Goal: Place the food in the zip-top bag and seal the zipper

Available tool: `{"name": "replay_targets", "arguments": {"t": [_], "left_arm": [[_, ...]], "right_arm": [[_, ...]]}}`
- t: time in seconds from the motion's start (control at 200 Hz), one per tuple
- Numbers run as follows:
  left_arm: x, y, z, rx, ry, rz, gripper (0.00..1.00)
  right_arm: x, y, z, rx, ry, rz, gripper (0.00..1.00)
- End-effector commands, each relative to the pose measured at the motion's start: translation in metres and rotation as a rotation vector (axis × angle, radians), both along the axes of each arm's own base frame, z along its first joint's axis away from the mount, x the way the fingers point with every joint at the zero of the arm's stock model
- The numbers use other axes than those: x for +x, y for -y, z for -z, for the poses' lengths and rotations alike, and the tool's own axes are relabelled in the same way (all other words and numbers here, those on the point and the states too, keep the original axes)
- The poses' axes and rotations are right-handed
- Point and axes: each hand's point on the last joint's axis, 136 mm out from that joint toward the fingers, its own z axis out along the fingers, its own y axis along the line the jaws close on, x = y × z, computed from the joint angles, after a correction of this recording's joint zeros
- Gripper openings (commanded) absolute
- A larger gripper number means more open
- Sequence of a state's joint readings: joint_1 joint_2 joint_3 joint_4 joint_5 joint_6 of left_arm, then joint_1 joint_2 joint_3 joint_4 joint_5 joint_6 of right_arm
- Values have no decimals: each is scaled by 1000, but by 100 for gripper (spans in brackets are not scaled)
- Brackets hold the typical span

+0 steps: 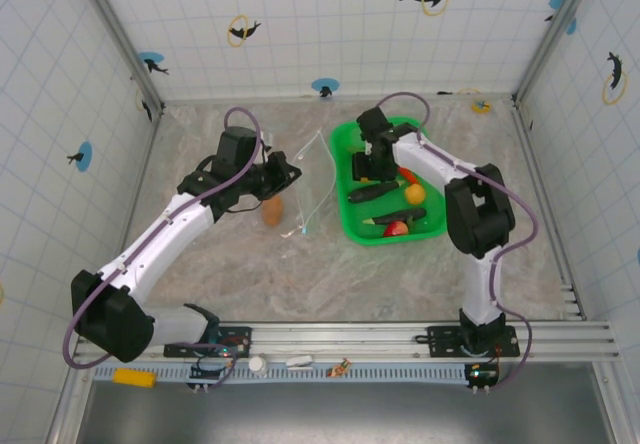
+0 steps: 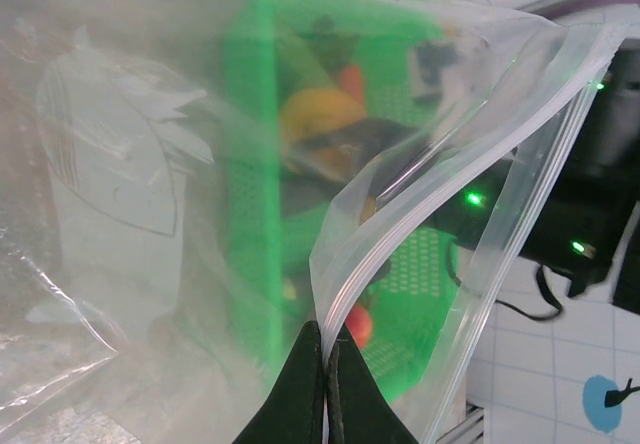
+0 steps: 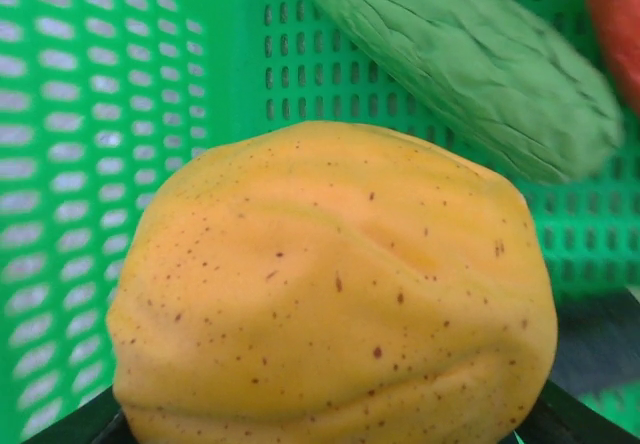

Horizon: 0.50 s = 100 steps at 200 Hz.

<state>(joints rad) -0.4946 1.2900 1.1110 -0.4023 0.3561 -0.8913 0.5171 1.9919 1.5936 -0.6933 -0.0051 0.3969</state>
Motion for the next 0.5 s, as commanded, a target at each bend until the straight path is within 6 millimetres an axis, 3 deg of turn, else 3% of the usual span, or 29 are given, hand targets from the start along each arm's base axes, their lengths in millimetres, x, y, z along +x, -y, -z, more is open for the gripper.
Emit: {"name": "replay_targets", "arguments": {"t": [0.0, 0.11, 0.2, 0.35, 0.43, 0.495], "left_arm": [[3, 4, -3, -30, 5, 6, 0], [5, 8, -4, -50, -4, 12, 0], [7, 12, -5, -69, -6, 17, 0], [11, 22, -12, -117, -8, 39, 0], [11, 28, -17, -160, -6, 58, 0], [12, 32, -21, -181, -6, 65, 0]], "right_arm": [[-3, 10, -52, 30, 121, 3, 65], [-18, 20, -88, 46, 174, 5, 65], [-35, 17, -125, 120, 222, -17, 66], [-80, -21, -209, 414, 343, -157, 67], [-101, -39, -236, 501, 374, -232, 67], [-115, -57, -244, 571, 351, -279, 67]]}}
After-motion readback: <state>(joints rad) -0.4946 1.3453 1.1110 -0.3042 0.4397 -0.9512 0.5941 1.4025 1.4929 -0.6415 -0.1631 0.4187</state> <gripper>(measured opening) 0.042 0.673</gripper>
